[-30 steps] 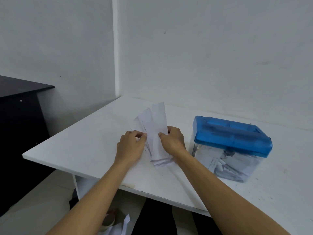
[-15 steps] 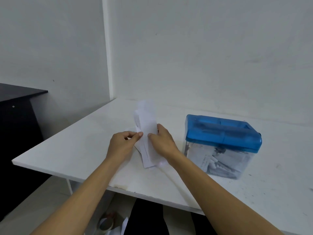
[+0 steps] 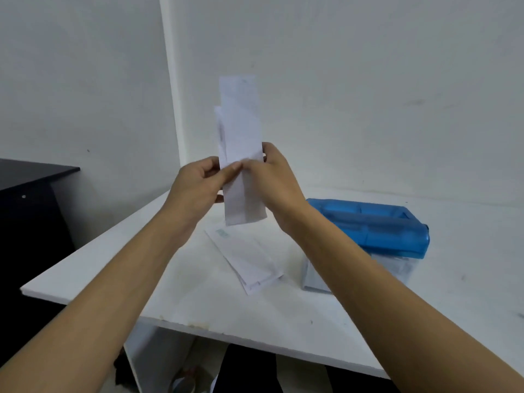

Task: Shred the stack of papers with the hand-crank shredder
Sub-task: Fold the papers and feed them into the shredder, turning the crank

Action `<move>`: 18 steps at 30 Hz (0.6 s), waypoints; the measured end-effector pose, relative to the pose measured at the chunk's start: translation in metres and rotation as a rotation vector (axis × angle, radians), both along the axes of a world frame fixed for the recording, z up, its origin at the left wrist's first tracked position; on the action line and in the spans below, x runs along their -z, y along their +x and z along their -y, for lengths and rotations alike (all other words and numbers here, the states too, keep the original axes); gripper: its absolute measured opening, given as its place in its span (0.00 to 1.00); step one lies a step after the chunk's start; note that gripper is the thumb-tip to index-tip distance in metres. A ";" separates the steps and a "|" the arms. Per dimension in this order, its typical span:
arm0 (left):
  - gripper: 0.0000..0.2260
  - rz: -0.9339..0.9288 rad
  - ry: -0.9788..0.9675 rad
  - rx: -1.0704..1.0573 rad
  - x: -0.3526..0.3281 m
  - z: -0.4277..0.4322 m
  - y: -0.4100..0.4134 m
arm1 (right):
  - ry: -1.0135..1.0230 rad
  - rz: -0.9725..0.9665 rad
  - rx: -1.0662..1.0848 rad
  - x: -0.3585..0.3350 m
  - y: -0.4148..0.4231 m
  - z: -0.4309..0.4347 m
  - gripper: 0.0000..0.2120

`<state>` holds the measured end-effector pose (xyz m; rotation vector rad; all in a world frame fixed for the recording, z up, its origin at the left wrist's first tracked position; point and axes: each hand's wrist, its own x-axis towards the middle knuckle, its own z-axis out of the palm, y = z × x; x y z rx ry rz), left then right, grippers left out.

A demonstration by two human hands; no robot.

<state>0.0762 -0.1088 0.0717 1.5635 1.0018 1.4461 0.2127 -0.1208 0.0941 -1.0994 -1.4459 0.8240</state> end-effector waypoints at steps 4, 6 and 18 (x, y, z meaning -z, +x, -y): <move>0.09 0.049 0.040 0.004 -0.033 0.001 0.018 | -0.035 0.032 -0.068 -0.024 0.033 0.014 0.17; 0.09 0.061 0.052 0.018 -0.044 0.001 0.032 | -0.034 0.098 -0.059 -0.030 0.050 0.019 0.17; 0.09 -0.040 0.084 0.139 -0.065 -0.005 0.139 | -0.003 0.335 0.065 -0.036 0.161 0.047 0.19</move>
